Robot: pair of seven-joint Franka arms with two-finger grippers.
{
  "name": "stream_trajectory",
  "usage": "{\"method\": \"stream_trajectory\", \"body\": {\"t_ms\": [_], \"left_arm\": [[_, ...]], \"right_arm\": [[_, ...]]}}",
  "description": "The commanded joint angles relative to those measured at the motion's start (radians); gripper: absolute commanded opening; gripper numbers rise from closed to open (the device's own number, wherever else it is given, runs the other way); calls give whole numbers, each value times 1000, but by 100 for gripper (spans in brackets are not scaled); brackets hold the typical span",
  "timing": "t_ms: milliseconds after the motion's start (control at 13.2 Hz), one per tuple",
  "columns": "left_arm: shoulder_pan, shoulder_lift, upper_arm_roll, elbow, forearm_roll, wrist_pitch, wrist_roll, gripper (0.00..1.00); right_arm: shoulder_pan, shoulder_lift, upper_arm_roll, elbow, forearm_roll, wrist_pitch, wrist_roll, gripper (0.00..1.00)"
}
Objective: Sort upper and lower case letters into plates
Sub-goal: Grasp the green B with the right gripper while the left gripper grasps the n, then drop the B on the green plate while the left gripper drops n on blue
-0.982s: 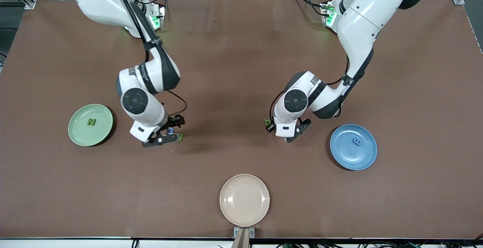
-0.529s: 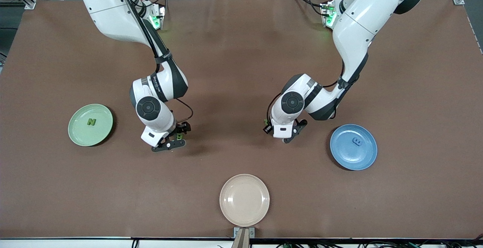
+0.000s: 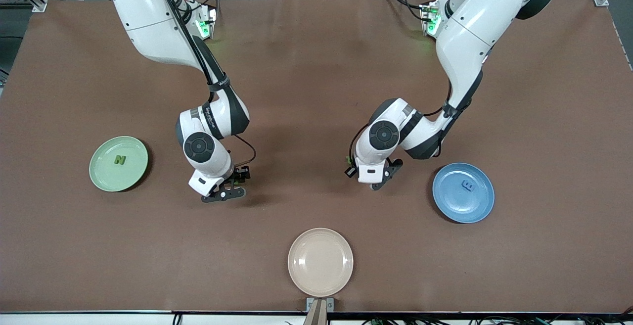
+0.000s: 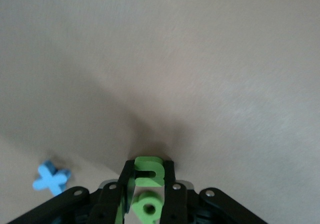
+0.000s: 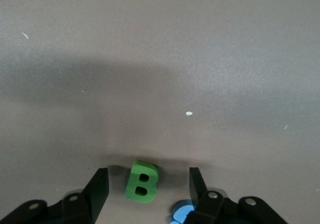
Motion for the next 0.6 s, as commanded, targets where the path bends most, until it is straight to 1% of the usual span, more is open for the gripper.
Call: {"method": "stream_trajectory", "body": {"t_ms": [0,151,302,453,529], "left_arm": [[3,-4,9,60,71,-13,-10,0],[30,-24,9,110,95,-73,8,0],[49,-39,9,155,111,-177,103,0],[85,-51,9,164,112,-199,188,0],[99,-59,9,163,112,-202,212,0]], "right_arm": [[13,15,-3,15,9,-2,32,63],[9,15,-1,15,10,-7,35,56],[7,15,-1,15,10,-9,38,47],[9,15,-1,15,28,-9,38,30],[7,15,-1,15,73,-9,36,23]]}}
